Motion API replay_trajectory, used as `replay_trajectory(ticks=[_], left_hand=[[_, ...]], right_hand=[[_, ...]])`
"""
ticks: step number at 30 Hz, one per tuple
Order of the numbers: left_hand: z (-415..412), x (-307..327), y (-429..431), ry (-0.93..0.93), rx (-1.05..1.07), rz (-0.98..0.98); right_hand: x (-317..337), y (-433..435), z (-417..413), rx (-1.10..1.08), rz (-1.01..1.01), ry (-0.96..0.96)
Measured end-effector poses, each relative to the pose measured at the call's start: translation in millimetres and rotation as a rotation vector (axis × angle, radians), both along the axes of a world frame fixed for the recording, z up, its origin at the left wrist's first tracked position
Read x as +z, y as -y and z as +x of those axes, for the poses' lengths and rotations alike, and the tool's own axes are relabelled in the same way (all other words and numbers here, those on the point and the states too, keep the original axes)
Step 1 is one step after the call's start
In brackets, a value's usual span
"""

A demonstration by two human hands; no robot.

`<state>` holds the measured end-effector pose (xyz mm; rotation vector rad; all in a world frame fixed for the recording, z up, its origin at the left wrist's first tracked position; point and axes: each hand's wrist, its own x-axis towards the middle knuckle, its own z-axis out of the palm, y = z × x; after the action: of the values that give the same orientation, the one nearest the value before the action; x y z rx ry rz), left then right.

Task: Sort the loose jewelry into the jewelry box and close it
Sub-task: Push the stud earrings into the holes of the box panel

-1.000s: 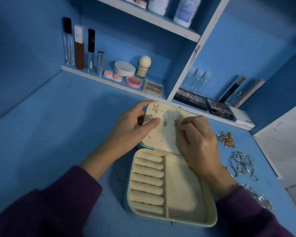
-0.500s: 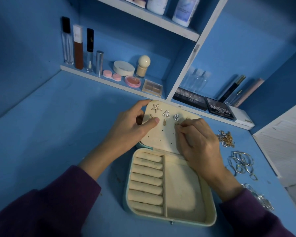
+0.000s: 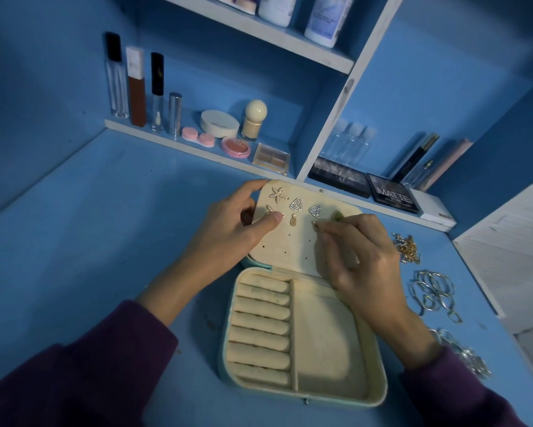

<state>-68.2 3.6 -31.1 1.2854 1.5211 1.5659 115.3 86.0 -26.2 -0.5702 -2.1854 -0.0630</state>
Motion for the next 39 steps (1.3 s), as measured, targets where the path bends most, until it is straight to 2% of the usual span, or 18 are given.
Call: replay_trajectory(ticks=[11, 17, 20, 25, 28, 31, 34, 39], left_hand=[[-1, -2, -1, -0.005, -0.006, 0.003], [-1, -3, -2, -0.011, 0.006, -0.001], [0, -2, -1, -0.005, -0.006, 0.001], [-1, -2, -1, 0.015, -0.005, -0.004], [-1, -3, -1, 0.026, -0.007, -0.011], [0, -3, -1, 0.036, -0.007, -0.011], [0, -4, -2, 0.044, -0.002, -0.006], [0, -5, -3, 0.064, -0.001, 0.01]], right_hand=[[0, -1, 6, -0.031, 0.061, 0.104], [8, -9, 17, -0.091, 0.018, 0.0], [13, -23, 30, -0.173, -0.062, -0.07], [20, -44, 55, -0.266, -0.348, -0.11], [21, -55, 68, -0.282, -0.473, -0.011], [17, -66, 81, -0.265, -0.598, 0.173], [14, -72, 86, -0.22, -0.632, 0.352], [15, -79, 87, -0.106, -0.651, 0.43]])
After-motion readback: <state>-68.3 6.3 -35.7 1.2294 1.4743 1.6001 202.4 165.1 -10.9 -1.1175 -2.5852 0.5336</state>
